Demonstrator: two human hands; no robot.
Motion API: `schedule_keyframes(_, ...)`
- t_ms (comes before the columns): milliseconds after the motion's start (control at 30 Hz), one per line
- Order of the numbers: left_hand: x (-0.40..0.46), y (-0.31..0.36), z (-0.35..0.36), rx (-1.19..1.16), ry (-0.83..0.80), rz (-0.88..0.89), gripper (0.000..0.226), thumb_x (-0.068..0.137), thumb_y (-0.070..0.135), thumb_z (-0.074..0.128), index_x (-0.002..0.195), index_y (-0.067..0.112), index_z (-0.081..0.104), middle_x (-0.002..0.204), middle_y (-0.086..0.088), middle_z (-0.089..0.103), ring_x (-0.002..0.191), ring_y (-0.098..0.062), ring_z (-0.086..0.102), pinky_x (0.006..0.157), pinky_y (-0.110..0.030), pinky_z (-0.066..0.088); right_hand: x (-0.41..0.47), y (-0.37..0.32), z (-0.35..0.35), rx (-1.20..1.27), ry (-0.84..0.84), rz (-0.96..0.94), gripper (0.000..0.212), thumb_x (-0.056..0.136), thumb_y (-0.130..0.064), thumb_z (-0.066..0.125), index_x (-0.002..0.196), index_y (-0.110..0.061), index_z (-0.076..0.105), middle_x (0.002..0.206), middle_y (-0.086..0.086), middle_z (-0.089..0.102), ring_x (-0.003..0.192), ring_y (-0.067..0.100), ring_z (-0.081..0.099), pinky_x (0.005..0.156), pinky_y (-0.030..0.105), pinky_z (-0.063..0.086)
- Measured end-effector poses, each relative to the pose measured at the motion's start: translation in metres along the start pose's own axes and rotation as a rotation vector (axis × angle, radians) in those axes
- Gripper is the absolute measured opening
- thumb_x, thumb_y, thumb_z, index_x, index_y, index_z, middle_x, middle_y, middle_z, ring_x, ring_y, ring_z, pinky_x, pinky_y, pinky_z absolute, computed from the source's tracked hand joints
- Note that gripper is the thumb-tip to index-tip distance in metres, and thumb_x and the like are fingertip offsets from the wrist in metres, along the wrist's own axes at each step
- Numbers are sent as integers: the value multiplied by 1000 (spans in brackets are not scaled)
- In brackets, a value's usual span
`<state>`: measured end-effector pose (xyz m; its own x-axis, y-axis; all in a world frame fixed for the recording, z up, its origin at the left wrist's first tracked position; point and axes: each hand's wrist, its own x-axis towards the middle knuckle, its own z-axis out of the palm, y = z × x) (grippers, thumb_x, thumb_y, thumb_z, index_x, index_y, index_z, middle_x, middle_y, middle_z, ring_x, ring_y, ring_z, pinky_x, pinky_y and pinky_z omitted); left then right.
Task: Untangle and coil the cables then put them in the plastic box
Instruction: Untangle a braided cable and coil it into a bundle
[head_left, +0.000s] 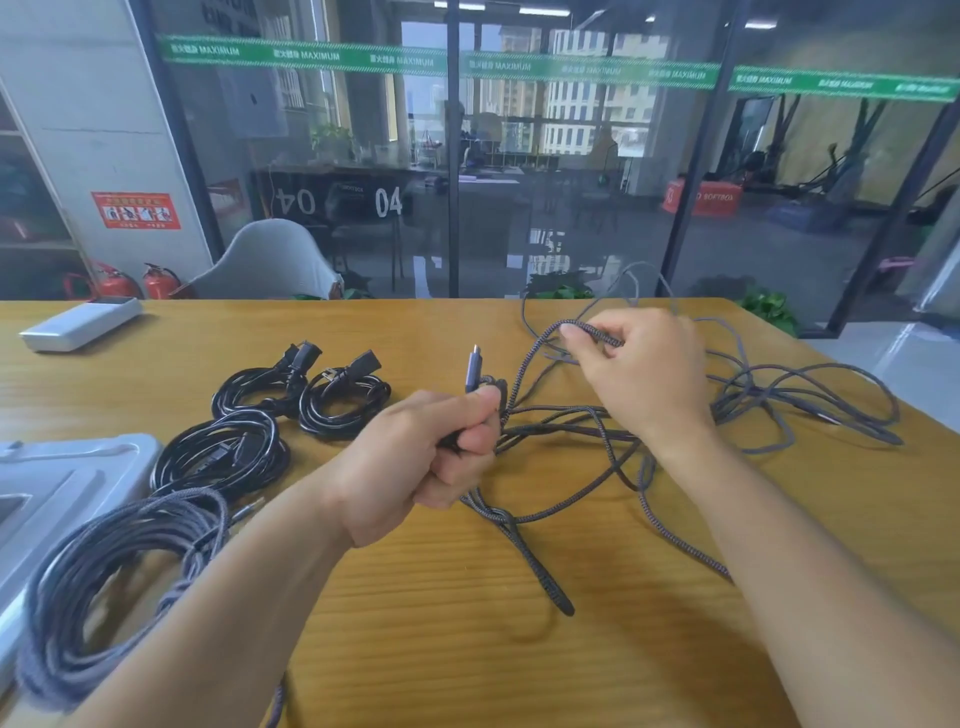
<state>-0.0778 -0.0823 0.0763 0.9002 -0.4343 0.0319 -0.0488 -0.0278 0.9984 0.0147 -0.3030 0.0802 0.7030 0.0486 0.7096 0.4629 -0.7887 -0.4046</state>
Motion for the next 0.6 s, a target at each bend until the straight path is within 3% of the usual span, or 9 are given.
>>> schedule_keyframes(100, 3, -5, 7, 137, -7, -1, 41, 101, 45, 44, 69, 20, 36, 62, 0, 21, 55, -18, 16, 46, -20, 21, -6, -13, 0, 83, 39, 9, 48, 96, -36, 70, 55, -20, 51, 46, -7, 45, 50, 14, 49, 45, 22, 29)
schedule_keyframes(200, 7, -9, 15, 230, 27, -18, 48, 112, 41, 40, 70, 17, 35, 65, -4, 20, 56, -18, 17, 48, -20, 22, -14, -27, 0, 274, -4, 27, 30, 100, -32, 66, 73, -17, 66, 57, -5, 59, 56, 14, 58, 53, 31, 43)
schedule_keyframes(300, 9, -12, 18, 232, 97, -10, 47, 112, 36, 37, 71, 15, 36, 69, -10, 17, 57, -18, 17, 48, -20, 22, -25, -41, -1, 467, -99, 7, 26, 105, -24, 52, 87, -15, 67, 56, -3, 50, 51, 14, 44, 51, 34, 35)
schedule_keyframes(367, 11, -14, 18, 208, 144, -1, 49, 112, 37, 37, 74, 6, 35, 72, -12, 15, 59, -19, 15, 48, -23, 20, -32, -47, 0, 479, -127, -59, 28, 106, -19, 44, 101, -17, 72, 63, 2, 52, 53, 13, 44, 53, 33, 34)
schedule_keyframes(467, 10, -13, 22, 130, 229, 39, 54, 110, 51, 31, 79, 7, 40, 73, -8, 17, 58, -18, 15, 52, -28, 15, -42, -57, 4, 467, -144, -146, 31, 108, -14, 47, 121, -12, 74, 96, -6, 57, 72, 5, 59, 65, 18, 43)
schedule_keyframes(600, 7, -8, 29, 87, 371, 119, 66, 101, 73, 18, 67, 18, 34, 67, -5, 20, 57, -19, 15, 56, -34, 13, -54, -70, 6, 541, -206, -207, 30, 108, -13, 54, 135, -13, 69, 102, -4, 59, 81, 13, 71, 75, 31, 57)
